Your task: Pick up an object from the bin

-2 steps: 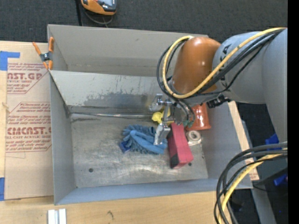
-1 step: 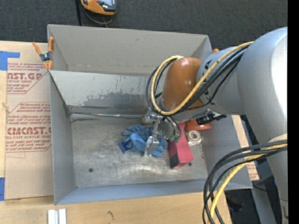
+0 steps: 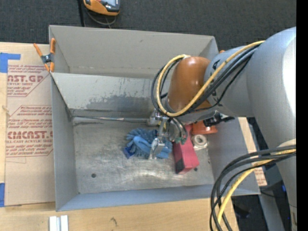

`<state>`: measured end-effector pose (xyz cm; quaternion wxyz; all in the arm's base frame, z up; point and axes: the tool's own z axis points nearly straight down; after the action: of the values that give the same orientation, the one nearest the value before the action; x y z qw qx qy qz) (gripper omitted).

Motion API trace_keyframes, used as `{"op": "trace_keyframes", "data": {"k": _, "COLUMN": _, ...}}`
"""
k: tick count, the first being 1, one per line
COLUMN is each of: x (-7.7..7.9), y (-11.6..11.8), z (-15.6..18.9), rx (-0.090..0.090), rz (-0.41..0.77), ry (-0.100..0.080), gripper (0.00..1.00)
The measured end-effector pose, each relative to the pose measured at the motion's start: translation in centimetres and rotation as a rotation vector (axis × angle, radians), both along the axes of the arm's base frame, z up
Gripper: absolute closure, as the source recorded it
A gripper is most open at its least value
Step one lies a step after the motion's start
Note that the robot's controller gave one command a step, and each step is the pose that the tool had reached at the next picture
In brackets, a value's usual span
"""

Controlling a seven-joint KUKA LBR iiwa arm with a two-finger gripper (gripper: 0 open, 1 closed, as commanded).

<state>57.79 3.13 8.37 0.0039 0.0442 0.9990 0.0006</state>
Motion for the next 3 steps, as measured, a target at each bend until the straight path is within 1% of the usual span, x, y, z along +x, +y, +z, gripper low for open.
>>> {"op": "trace_keyframes", "data": {"k": 1, "x": -0.2, "y": 0.1, "z": -0.6, "rx": 0.0, "rz": 0.004, "ry": 0.007, "gripper": 0.0}}
{"op": "trace_keyframes", "data": {"k": 2, "x": -1.2, "y": -0.2, "z": -0.9, "rx": 0.001, "rz": -0.08, "ry": -0.002, "gripper": 0.0}}
{"op": "trace_keyframes", "data": {"k": 3, "x": -0.2, "y": 0.2, "z": -0.5, "rx": 0.0, "rz": 0.005, "ry": 0.01, "gripper": 1.0}}
